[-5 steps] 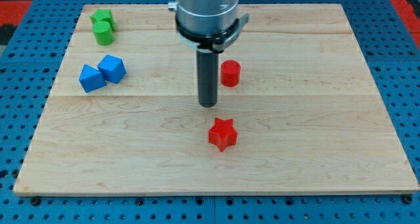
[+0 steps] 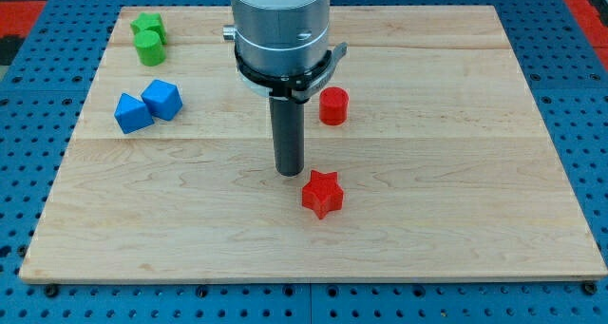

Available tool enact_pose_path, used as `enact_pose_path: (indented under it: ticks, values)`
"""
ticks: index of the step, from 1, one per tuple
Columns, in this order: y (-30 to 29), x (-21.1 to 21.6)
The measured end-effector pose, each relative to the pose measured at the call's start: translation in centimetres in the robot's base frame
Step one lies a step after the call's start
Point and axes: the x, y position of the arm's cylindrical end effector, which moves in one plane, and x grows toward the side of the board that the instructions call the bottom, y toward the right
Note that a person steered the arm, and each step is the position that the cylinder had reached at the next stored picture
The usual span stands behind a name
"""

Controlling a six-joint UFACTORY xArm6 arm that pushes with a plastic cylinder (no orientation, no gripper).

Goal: Move red star to the red circle

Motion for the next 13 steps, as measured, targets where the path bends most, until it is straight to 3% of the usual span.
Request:
enact_pose_path:
  ticks: [1, 2, 3, 4, 6, 8, 13]
  values:
    - [-5.5, -0.3]
    - [-7.0, 3.5]
    - [-5.2, 7.2]
    - [-1.7, 8.0]
    - [3.3, 8.0]
    - [3.3, 7.9]
    - [3.5, 1.9]
